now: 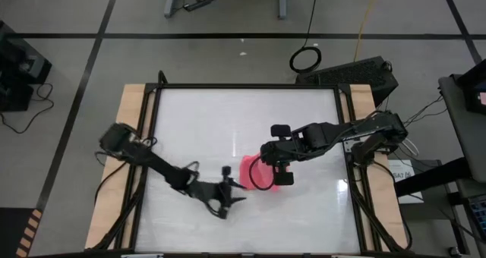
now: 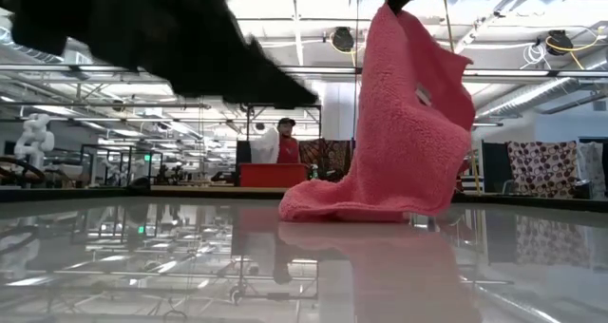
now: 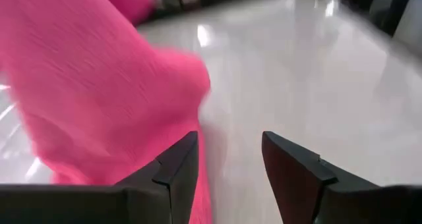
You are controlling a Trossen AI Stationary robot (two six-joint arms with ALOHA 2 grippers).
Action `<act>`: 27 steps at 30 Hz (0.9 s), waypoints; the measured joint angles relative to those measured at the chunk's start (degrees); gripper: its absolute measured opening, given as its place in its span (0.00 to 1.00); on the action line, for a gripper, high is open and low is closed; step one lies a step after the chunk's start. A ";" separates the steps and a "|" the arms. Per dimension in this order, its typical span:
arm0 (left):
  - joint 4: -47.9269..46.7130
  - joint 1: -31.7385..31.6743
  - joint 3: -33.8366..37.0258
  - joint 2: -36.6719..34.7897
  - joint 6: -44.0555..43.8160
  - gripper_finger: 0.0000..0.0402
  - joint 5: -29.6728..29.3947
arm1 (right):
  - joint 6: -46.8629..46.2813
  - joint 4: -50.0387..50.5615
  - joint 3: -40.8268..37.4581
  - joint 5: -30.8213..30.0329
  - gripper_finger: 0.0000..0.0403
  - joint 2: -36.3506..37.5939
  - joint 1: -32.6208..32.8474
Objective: Roll towel
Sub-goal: Fold the pink towel
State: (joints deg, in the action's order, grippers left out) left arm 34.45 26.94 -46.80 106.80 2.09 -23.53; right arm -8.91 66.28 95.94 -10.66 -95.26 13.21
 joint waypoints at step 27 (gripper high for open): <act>-24.54 -4.90 -8.74 7.61 -5.58 0.23 -2.42 | 0.09 0.22 0.00 0.13 0.00 -0.02 0.00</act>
State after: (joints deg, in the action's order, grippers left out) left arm 9.91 22.04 -55.54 114.41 -3.49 -25.95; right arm -8.82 66.50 95.94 -10.52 -95.29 13.21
